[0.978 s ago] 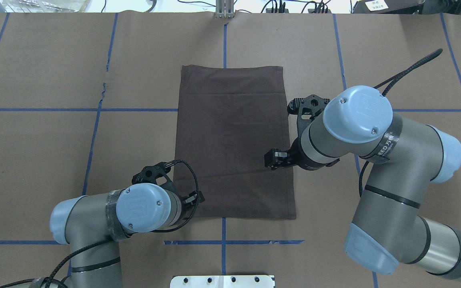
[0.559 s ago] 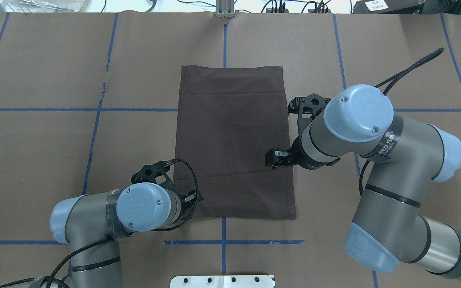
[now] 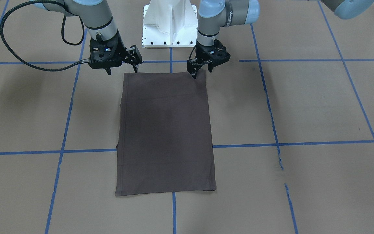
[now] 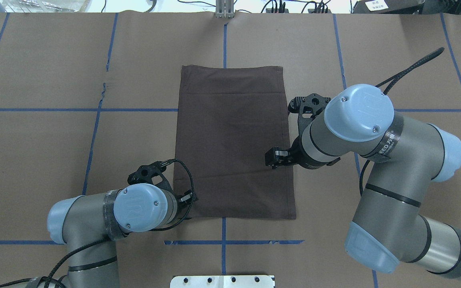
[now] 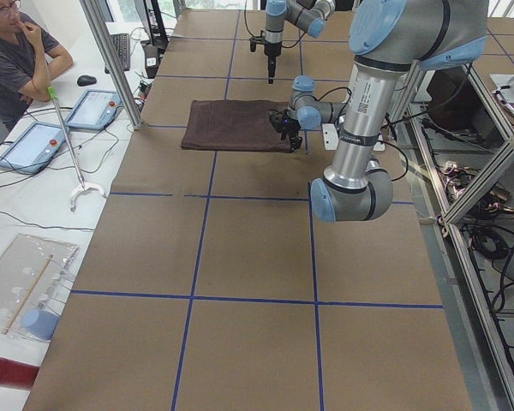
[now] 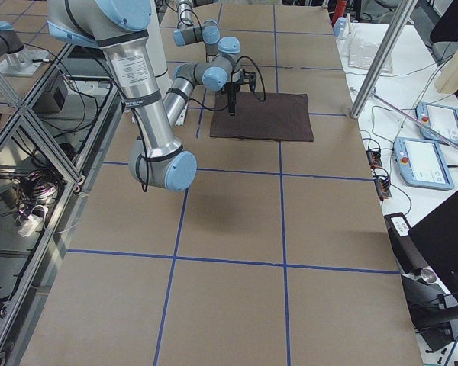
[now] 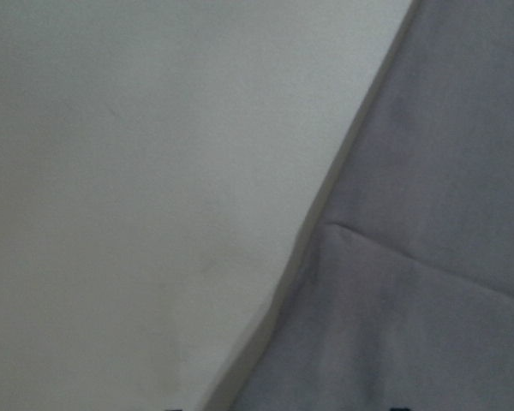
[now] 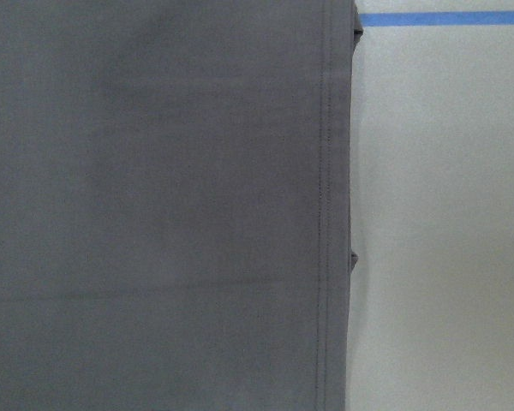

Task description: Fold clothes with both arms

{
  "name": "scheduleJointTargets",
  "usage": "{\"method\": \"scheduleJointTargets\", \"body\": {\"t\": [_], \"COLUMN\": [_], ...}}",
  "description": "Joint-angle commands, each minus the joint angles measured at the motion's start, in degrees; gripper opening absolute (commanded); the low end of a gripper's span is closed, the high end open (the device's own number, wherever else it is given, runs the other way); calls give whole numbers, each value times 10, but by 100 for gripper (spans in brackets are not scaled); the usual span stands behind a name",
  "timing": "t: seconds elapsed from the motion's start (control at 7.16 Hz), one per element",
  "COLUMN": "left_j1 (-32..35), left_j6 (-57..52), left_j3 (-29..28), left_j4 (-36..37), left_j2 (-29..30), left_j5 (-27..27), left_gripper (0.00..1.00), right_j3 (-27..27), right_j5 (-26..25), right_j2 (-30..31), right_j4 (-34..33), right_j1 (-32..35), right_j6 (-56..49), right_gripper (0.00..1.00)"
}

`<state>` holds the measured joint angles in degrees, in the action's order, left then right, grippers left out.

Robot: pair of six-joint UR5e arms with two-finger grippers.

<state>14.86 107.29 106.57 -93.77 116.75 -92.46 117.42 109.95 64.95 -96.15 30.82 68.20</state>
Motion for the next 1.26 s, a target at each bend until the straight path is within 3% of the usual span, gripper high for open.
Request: {"method": "scheduleJointTargets", "body": {"t": [0.0,0.14,1.12], "left_j1": [-2,-2,-12], "left_j6": [1,1,9], "left_j3": [0,0,-7], "left_j4": [0,0,-1], "left_j2": [0,1,3], "left_j5": [0,-1,0], "left_gripper": [73,68,68], "right_j3": [0,0,0], "right_j5": [0,2,17], "right_j2": [0,0,0], "right_j4": [0,0,0], "right_j1": [0,0,11], "right_j6": [0,0,0], "right_gripper": [100,100,100]}}
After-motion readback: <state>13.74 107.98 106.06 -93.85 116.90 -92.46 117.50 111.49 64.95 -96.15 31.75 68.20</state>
